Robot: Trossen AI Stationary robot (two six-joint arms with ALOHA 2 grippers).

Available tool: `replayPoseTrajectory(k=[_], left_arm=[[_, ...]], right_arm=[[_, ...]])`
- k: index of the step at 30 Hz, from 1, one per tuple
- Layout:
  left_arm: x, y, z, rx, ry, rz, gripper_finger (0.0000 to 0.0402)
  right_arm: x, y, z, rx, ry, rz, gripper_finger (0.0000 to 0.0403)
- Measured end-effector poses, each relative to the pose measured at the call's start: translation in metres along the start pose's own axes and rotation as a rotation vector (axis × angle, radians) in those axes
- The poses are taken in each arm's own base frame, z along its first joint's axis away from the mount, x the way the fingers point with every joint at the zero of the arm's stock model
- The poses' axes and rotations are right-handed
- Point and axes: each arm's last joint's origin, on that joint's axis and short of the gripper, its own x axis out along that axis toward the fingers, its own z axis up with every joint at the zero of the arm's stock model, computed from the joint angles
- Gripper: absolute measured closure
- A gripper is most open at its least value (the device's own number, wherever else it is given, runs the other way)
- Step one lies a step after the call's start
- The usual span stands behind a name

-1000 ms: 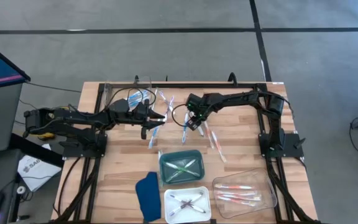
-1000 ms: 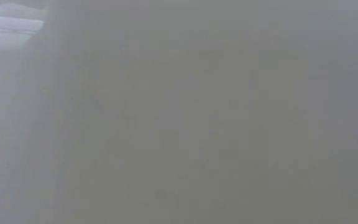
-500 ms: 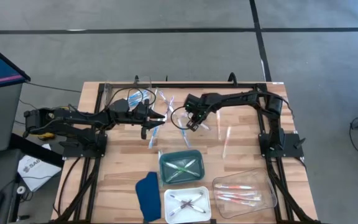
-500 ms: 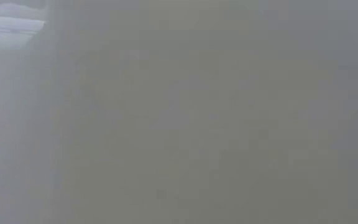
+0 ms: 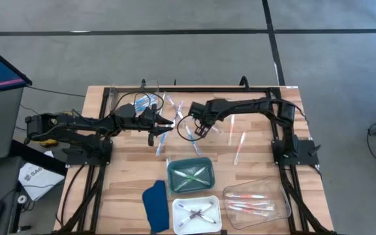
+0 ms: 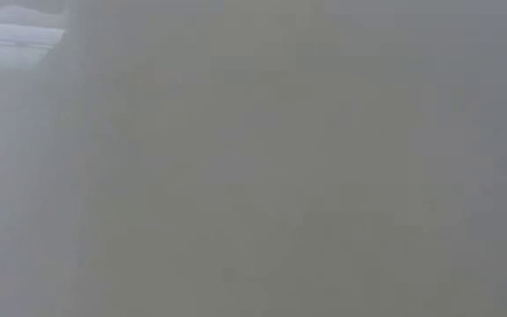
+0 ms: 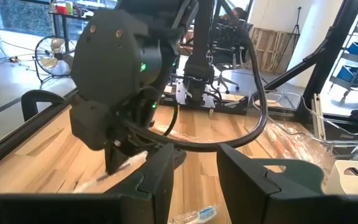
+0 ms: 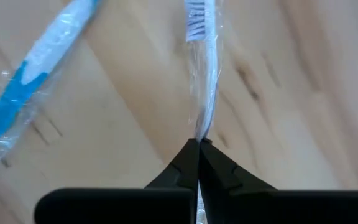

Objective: Pick & Place Toothbrushes
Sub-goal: Put the purple toothbrush into the white bin

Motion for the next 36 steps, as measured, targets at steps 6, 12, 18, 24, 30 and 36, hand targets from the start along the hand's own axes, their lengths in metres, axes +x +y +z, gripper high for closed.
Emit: replayPoseTrajectory(k=[6,12,18,24,30,36], left_arm=[[0.000,0.000,0.000,-0.001,0.001,0.000,0.0286],[0.000,0.000,-0.001,-0.003,0.006,0.000,0.0286],[0.000,0.000,-0.002,-0.007,0.021,0.000,0.0286],[0.000,0.000,-0.002,-0.008,0.024,0.000,0.0286],[0.000,0.000,-0.002,-0.008,0.024,0.001,0.0286],[0.000,0.000,-0.002,-0.010,0.024,0.002,0.0286]], right_arm=[[-0.021,0.016,0.002,-0.049,-0.035,-0.059,0.0402],[-0.051,0.029,-0.002,-0.091,-0.101,-0.048,0.0402],[-0.093,0.050,-0.021,-0.167,-0.160,-0.022,0.0402],[-0.137,0.092,-0.051,-0.388,-0.269,0.049,0.0402],[-0.170,0.139,-0.089,-0.646,-0.385,0.133,0.0402],[-0.188,0.178,-0.114,-0.880,-0.480,0.385,0.0403]])
